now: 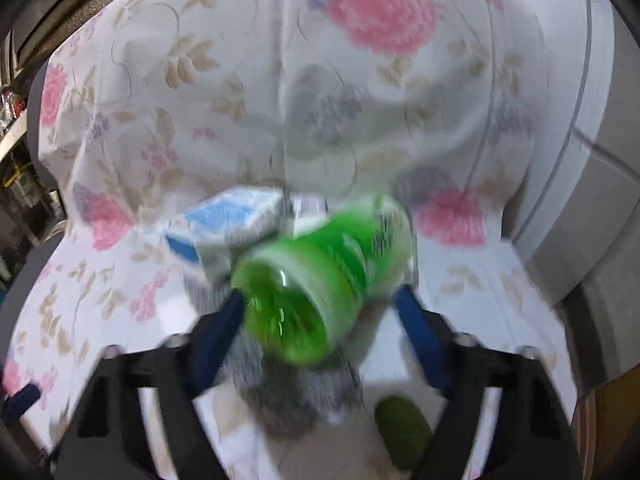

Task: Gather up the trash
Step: 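Reach the right gripper toward the green bottle and close on it, then grasp the blue-and-white milk carton with the left gripper while the right gripper holds the green bottle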

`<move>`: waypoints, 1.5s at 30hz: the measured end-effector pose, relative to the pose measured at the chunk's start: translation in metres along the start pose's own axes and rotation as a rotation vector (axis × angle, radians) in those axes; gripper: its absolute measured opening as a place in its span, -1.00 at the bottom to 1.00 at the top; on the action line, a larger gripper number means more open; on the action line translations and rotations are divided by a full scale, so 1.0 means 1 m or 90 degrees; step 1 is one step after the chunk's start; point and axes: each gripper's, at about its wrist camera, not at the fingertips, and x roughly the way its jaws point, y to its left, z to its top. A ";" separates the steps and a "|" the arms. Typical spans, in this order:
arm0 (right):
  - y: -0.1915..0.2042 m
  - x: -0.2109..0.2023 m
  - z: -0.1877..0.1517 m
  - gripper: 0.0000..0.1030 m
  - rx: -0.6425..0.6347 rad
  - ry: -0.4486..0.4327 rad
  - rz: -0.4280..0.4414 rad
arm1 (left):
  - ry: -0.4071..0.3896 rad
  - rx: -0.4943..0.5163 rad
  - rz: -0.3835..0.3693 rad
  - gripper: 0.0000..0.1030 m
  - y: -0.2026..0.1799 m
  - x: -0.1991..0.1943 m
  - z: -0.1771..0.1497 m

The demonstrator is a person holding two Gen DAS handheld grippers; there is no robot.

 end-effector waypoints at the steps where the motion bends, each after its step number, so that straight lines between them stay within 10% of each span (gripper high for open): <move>1: -0.007 -0.002 -0.005 0.19 0.002 0.022 0.017 | 0.000 0.001 -0.002 0.60 -0.001 0.001 0.000; 13: -0.001 -0.014 0.029 0.49 0.013 -0.076 0.044 | -0.001 0.008 -0.006 0.60 -0.015 0.001 0.002; 26: -0.018 0.011 0.010 0.38 -0.018 0.077 -0.017 | 0.007 -0.008 0.000 0.60 -0.001 0.003 0.000; 36: -0.027 0.037 0.041 0.51 0.032 0.039 -0.033 | 0.012 0.001 -0.002 0.60 -0.009 0.010 0.004; 45: -0.025 0.070 0.044 0.22 0.048 0.070 -0.089 | 0.024 -0.011 0.001 0.59 -0.004 0.021 0.009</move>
